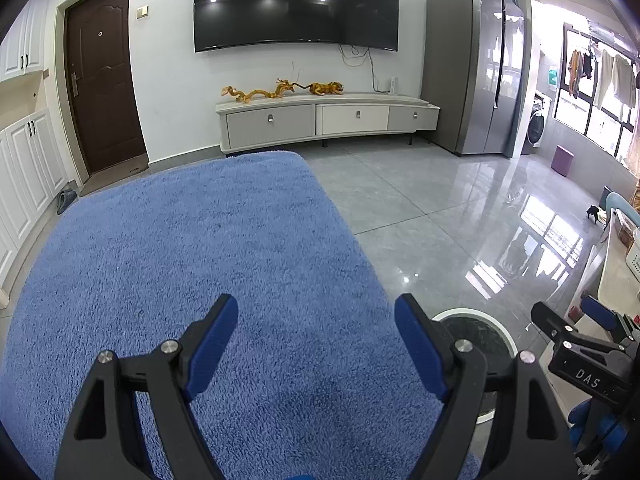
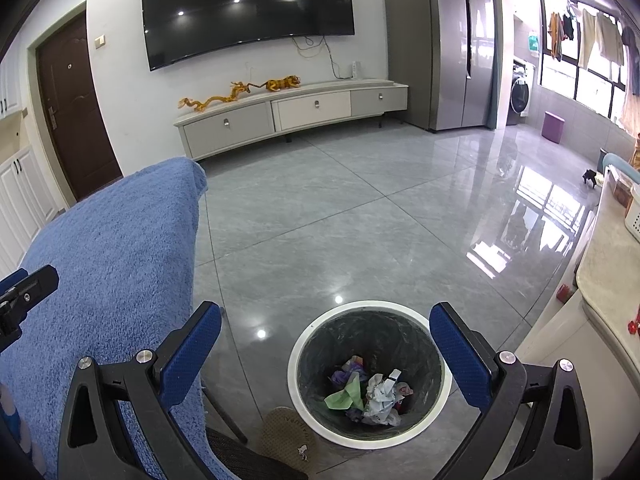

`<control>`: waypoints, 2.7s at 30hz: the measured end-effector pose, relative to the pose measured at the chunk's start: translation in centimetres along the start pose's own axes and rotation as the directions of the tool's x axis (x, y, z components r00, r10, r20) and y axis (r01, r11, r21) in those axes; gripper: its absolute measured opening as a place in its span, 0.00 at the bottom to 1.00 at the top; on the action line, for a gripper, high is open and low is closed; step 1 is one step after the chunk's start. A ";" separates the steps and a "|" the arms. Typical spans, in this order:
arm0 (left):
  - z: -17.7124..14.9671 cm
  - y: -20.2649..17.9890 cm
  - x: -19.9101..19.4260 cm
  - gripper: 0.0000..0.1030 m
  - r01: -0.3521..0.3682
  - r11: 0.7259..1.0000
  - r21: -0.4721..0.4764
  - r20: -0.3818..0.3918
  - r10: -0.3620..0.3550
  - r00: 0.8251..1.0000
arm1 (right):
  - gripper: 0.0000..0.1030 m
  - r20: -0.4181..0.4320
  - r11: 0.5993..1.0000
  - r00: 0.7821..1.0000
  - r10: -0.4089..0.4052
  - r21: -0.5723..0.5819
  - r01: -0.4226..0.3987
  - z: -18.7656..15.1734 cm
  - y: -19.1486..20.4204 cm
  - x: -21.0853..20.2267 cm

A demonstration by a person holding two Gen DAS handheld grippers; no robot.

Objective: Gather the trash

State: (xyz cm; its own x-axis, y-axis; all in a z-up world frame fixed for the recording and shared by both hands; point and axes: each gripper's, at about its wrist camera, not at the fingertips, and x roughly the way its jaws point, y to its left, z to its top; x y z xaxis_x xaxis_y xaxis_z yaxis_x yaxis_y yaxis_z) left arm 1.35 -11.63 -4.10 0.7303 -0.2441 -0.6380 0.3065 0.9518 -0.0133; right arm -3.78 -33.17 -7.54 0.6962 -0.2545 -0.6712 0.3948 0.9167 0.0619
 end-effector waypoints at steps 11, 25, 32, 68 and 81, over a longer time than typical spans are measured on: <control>-0.1 -0.2 0.1 0.78 0.006 1.000 0.011 -0.007 -0.006 1.000 | 0.99 -0.002 1.000 1.000 -0.002 -0.003 0.002 -0.2 0.1 -0.1; -0.3 -0.6 0.0 0.78 0.009 1.000 0.024 -0.001 -0.009 1.000 | 0.99 -0.012 1.000 1.000 -0.004 -0.006 0.003 -0.2 0.1 0.0; -0.4 -0.8 -0.2 0.78 0.019 0.999 0.038 0.004 -0.019 1.000 | 0.99 -0.016 1.000 1.000 -0.005 -0.007 0.005 -0.2 0.1 0.2; -0.6 -1.9 0.0 0.78 0.042 0.996 0.073 -0.013 -0.042 0.999 | 0.99 -0.042 1.000 0.999 -0.010 -0.018 0.009 -0.8 -0.2 1.0; -0.5 -2.1 0.2 0.78 0.051 0.996 0.072 -0.026 -0.050 0.998 | 0.99 -0.052 1.000 0.999 -0.015 -0.021 0.014 -0.8 -0.2 1.2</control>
State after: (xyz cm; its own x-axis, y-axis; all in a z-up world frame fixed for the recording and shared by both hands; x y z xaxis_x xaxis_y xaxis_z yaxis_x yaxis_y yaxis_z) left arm 0.54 -13.62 -4.65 0.6983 -0.2863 -0.6561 0.3868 0.9221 0.0094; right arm -3.56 -33.43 -8.94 0.6580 -0.2514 -0.7098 0.3918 0.9193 0.0375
